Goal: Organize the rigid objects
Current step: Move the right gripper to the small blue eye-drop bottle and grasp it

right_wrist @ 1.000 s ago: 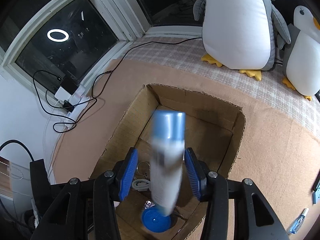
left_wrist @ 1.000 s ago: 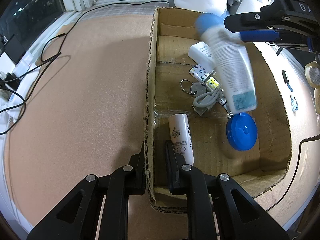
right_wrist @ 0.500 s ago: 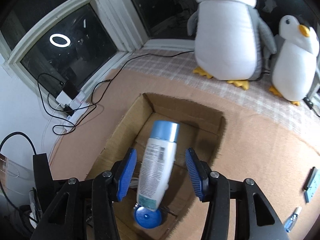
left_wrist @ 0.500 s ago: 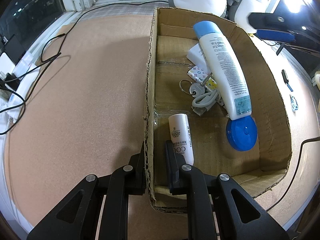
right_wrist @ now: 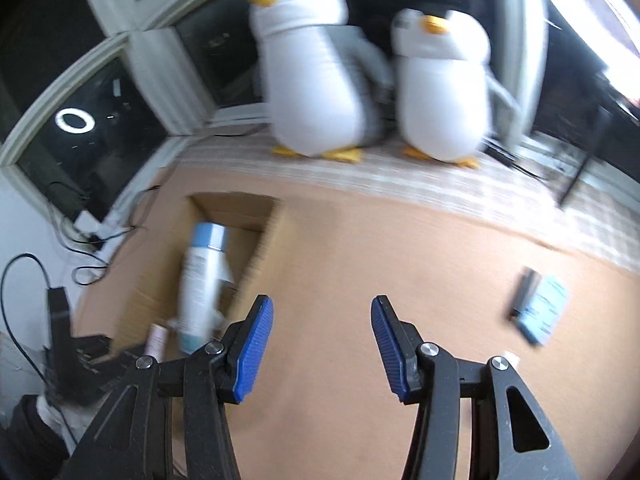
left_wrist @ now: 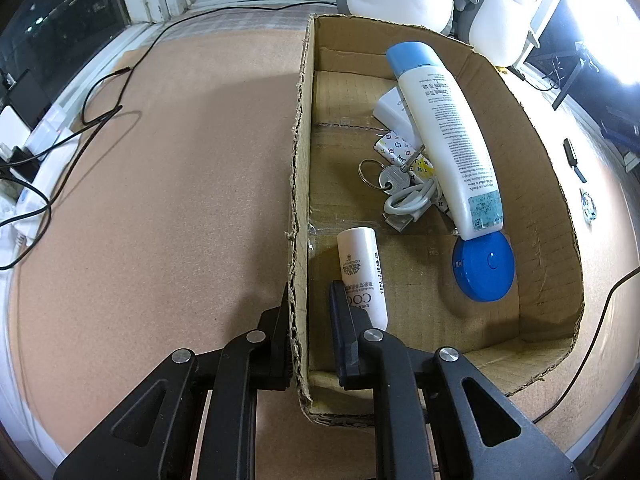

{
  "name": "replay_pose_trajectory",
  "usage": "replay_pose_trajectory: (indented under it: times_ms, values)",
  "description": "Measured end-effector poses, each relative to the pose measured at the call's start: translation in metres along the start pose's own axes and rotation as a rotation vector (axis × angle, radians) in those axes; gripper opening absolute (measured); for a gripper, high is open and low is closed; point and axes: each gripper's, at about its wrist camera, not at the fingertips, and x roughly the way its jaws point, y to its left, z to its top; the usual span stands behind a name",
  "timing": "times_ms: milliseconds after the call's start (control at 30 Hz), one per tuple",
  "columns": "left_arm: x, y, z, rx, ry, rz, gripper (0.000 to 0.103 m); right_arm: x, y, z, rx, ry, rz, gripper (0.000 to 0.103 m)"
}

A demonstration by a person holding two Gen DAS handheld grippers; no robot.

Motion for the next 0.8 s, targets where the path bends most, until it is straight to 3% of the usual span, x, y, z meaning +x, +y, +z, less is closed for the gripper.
replay_pose_trajectory:
  times_ms: [400,800]
  values:
    - [0.0,-0.001,0.0,-0.002,-0.001,0.0,0.013,-0.006,-0.113,-0.045,0.193,0.114,-0.177,0.047]
    - [0.0,-0.001,0.0,0.001,0.0,0.002,0.013,0.021,-0.143,-0.064,0.242,0.191,-0.196,0.047]
